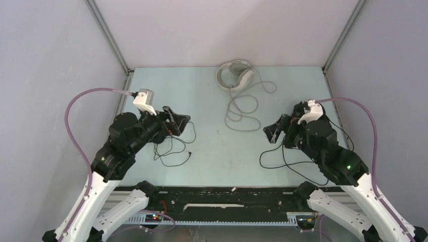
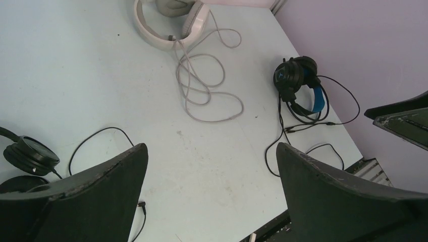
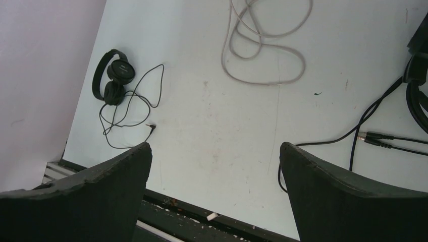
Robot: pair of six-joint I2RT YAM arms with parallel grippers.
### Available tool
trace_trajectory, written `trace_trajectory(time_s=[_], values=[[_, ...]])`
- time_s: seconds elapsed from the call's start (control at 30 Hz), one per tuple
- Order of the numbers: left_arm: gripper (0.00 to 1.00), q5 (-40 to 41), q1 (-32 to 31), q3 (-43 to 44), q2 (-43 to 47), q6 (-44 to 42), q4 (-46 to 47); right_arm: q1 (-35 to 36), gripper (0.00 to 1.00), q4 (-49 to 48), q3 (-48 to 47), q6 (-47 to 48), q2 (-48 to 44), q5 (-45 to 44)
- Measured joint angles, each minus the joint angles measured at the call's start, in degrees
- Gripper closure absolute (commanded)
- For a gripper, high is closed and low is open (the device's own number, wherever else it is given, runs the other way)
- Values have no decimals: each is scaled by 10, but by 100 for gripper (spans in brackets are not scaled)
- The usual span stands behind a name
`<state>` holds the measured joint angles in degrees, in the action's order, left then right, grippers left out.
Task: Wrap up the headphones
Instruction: Pick up the headphones from the corner of the board.
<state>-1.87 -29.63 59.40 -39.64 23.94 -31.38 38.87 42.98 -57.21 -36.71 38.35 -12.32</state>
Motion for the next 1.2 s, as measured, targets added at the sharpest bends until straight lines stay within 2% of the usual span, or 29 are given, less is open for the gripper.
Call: trace_trajectory(time_s=[0.23,0.5,0.7,0.83,0.9,1.03,1.2], values=[[0,15,0,-5,-4,-24,-8,0,0,11,3,-9,-7,-11],[0,55,0,-11,17,-66,-33,-1,6,6,36,-1,-27,-52],[0,76,0,-72,58,-82,-17,-53,25,6,47,36,70,-91],[0,75,0,-112,59,-91,2,-126,28,-8,54,56,145,-98],[0,73,0,-125,57,-94,8,-167,25,-31,67,71,168,-87],[0,71,0,-128,51,-95,11,-246,9,-97,80,116,231,-57],[0,56,3,-128,59,-95,16,-308,3,-162,71,167,338,-40]])
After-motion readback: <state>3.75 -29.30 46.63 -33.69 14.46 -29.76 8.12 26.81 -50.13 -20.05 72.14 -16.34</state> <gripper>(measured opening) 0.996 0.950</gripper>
